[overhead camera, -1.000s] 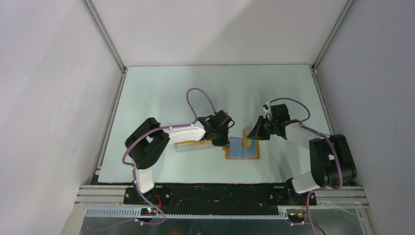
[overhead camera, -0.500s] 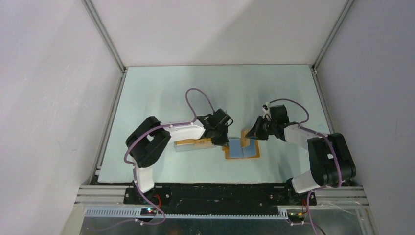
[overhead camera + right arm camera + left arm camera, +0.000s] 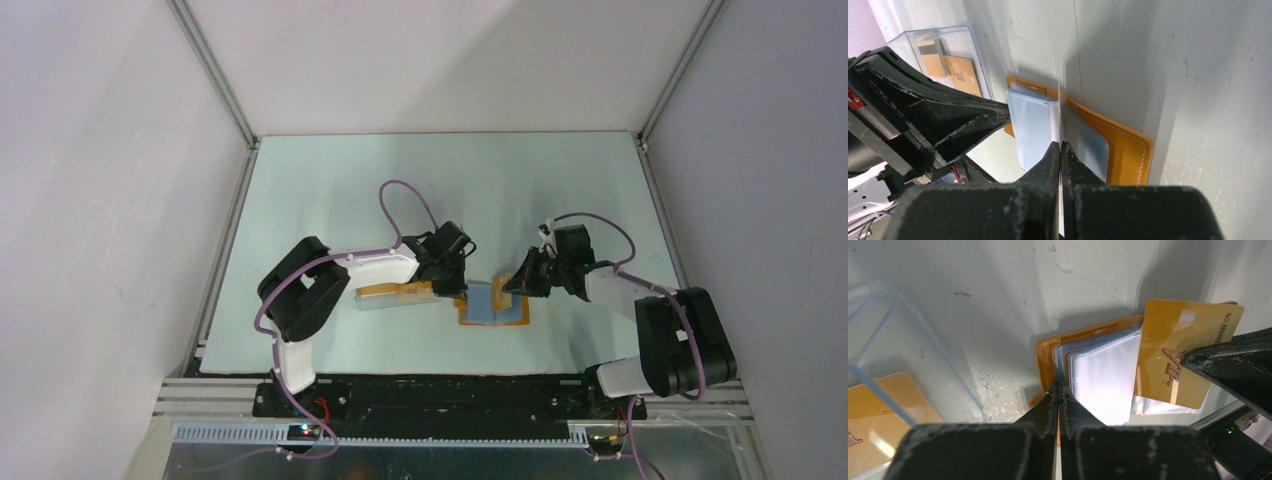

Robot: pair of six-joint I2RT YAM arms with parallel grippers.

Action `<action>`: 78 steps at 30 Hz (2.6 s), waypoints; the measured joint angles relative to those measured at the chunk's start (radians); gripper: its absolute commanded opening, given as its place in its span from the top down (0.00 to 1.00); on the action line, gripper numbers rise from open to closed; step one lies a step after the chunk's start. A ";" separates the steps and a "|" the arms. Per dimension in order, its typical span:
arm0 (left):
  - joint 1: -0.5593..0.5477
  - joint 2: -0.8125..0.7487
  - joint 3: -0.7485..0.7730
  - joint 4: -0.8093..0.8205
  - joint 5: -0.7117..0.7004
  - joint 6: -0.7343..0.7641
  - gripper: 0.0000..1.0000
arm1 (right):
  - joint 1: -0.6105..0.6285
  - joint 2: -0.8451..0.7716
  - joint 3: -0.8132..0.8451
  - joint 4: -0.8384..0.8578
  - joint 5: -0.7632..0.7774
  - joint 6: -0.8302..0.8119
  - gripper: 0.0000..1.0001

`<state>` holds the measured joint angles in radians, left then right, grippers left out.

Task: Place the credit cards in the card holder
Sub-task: Insert the credit card into the card holder.

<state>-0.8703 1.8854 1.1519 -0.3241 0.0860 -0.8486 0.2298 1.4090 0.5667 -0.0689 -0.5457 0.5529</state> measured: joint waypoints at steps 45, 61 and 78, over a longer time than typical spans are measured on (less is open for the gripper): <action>0.003 0.010 0.011 -0.009 0.015 -0.002 1.00 | -0.027 -0.099 -0.198 0.348 0.014 0.163 1.00; 0.003 0.015 0.017 -0.014 0.022 -0.008 1.00 | -0.042 -0.106 -0.204 0.334 0.037 0.158 1.00; 0.005 0.023 0.027 -0.025 0.029 -0.008 1.00 | -0.042 0.010 -0.230 0.469 -0.038 0.199 1.00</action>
<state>-0.8650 1.9079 1.1790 -0.3489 0.1146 -0.8566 0.1879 1.4185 0.3367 0.4004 -0.5838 0.7517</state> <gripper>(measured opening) 0.003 0.010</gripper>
